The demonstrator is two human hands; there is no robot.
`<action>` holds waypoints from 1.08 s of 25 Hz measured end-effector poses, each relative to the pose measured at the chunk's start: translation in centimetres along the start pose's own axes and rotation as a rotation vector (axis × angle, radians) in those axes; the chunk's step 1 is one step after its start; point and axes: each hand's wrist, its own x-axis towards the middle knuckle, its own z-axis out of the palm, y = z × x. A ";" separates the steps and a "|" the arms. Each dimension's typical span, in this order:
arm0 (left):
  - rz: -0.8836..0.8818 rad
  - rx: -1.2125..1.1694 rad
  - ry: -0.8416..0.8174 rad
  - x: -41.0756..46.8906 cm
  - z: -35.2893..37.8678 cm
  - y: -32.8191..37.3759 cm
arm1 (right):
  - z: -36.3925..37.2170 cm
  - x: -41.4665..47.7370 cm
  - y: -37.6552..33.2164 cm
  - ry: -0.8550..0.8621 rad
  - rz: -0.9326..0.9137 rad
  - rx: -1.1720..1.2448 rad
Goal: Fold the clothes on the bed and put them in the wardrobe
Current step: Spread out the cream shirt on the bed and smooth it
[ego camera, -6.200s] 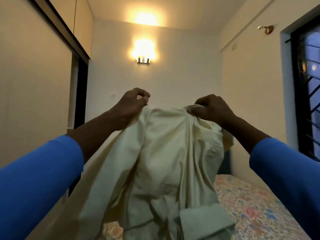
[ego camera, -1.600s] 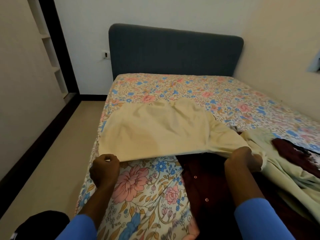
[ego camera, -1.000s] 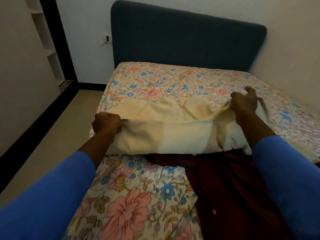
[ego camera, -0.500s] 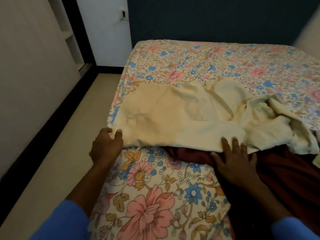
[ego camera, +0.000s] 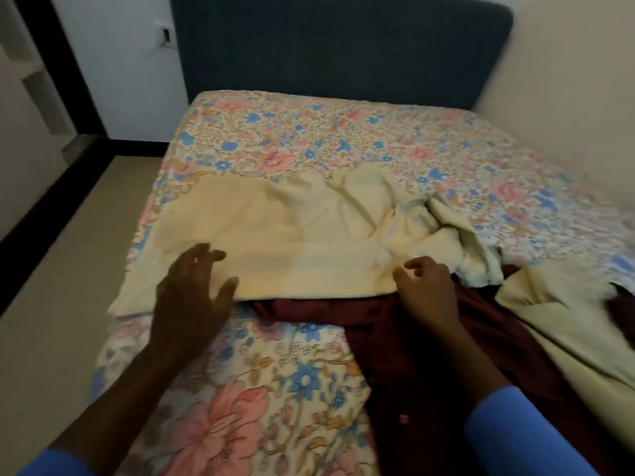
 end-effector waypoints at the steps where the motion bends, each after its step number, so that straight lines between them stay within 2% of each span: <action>1: 0.093 -0.047 -0.071 0.1 2.1 2.1 | -1.0 0.9 0.6 0.092 0.172 0.185; 2: 0.156 -0.040 -0.150 0.4 4.2 4.3 | -1.9 1.8 1.5 0.119 0.333 0.365; 4: 0.190 0.039 -0.324 0.9 8.0 7.3 | -2.9 3.1 3.2 0.088 0.544 0.687; 6: 0.169 0.130 -0.432 1.1 10.5 8.7 | -3.6 4.6 5.0 0.128 0.636 0.956; 8: 0.192 0.247 -0.399 0.4 11.7 8.4 | -4.1 5.9 6.0 0.194 0.619 1.098; 11: 0.238 0.345 -0.370 -0.3 12.4 8.2 | -5.8 8.7 6.0 0.312 0.535 0.922; 16: 0.221 0.309 -0.320 -0.5 12.6 8.4 | -11.1 12.6 3.5 0.556 0.413 0.487; 17: 0.219 0.303 -0.320 -0.6 12.6 8.4 | -12.4 13.6 2.8 0.580 0.376 0.454; 19: 0.216 0.292 -0.311 -0.6 12.6 8.4 | -14.7 15.9 1.4 0.608 0.311 0.577; 20: 0.210 0.285 -0.309 -0.6 12.6 8.4 | -15.7 16.4 0.8 0.572 0.278 0.629; 22: 0.202 0.281 -0.328 -0.5 12.4 8.6 | -15.8 15.9 0.4 0.384 0.273 0.429; 25: 0.203 0.274 -0.336 -0.5 12.2 8.5 | -11.3 10.7 2.9 -0.075 0.337 0.164; 26: 0.206 0.275 -0.341 -0.4 12.2 8.5 | -9.6 9.1 4.3 -0.153 0.313 0.145; 27: 0.212 0.280 -0.345 -0.5 12.2 8.5 | -8.1 8.1 5.8 -0.124 0.275 0.144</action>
